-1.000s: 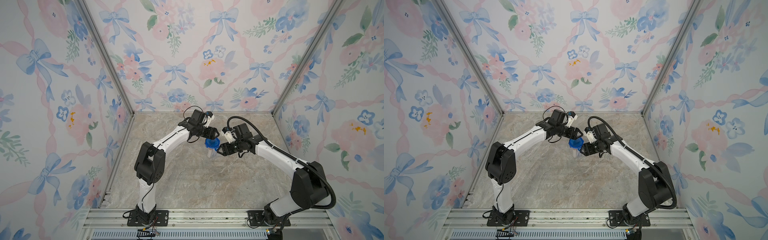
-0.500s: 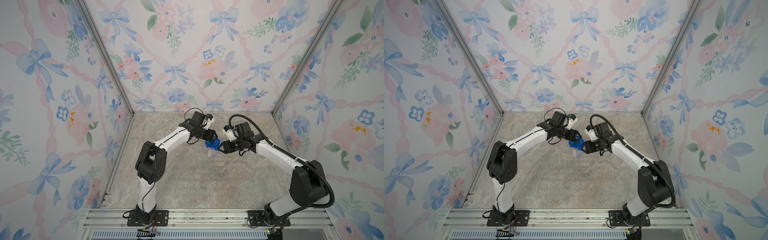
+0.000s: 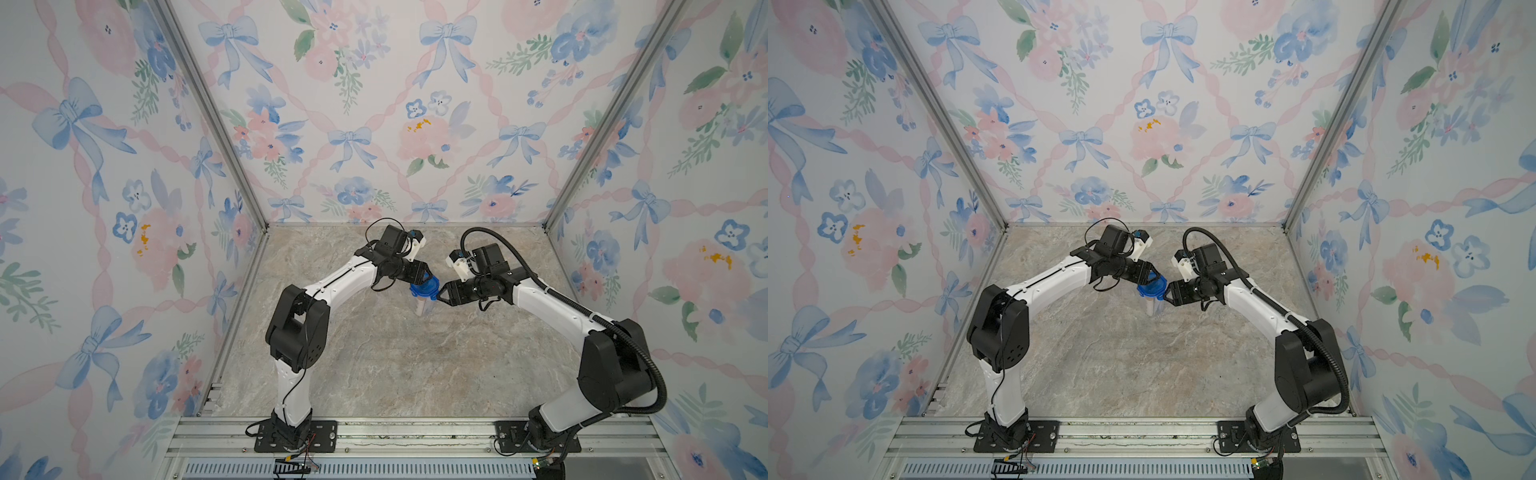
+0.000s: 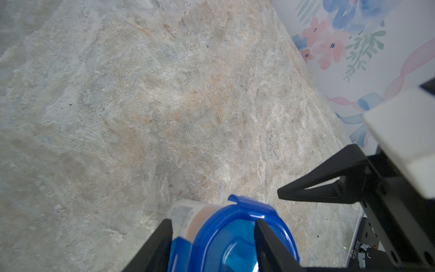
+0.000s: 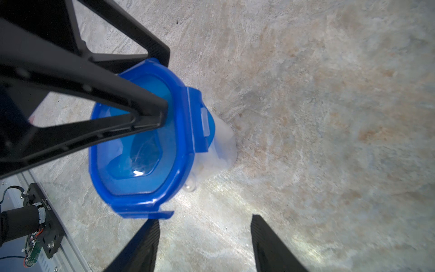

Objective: Pack away toiletry kits
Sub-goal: Close the fastener on the container.

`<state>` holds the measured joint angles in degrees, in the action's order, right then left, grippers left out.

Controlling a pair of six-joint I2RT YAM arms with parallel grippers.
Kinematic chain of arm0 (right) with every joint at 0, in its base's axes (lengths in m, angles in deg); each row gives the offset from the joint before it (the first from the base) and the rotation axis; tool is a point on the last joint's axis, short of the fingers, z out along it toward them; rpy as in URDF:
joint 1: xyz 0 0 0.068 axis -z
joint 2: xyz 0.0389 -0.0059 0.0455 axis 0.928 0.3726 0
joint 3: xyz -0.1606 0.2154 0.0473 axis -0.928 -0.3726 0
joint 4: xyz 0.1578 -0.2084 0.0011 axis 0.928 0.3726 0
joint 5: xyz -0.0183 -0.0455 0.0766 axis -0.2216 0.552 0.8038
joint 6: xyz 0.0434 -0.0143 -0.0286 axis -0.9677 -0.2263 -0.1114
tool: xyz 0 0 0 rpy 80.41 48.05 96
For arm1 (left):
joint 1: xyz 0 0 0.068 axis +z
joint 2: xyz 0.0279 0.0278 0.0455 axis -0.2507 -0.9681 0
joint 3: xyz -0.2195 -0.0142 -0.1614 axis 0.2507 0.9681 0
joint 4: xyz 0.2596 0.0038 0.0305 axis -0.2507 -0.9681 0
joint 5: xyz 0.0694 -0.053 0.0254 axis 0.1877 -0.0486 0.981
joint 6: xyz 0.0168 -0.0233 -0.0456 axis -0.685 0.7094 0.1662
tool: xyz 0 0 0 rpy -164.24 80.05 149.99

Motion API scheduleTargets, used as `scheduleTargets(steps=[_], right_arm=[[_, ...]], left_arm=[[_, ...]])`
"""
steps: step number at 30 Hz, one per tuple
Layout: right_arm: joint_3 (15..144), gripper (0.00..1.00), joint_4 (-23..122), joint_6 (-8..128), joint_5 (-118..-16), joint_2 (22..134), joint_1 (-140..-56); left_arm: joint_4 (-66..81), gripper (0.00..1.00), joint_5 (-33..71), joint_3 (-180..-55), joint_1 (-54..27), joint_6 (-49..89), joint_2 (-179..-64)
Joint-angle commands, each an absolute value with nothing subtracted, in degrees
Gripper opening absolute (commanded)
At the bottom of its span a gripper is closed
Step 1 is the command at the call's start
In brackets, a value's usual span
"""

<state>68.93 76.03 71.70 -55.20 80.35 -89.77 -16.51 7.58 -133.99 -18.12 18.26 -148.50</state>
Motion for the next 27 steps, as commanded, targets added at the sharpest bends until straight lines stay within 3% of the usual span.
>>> scheduleTargets(steps=[1,10,17,27], right_arm=[[68.4,0.63,69.61,69.34,-54.21,81.63,-88.95],[68.3,0.61,68.82,68.66,-54.72,83.22,-88.42],[68.1,0.59,67.03,67.63,-54.7,83.81,-87.87],[67.38,0.58,62.84,65.37,-51.61,85.74,-88.02]], left_arm=[[-20.65,0.58,3.78,-131.73,-19.4,19.42,-147.12],[-20.61,0.59,3.31,-129.96,-19.66,21.1,-145.73],[-20.6,0.5,2.96,-129.25,-20.11,21.7,-146.1],[-20.57,0.49,3.84,-127.36,-20.55,22.07,-145.93]])
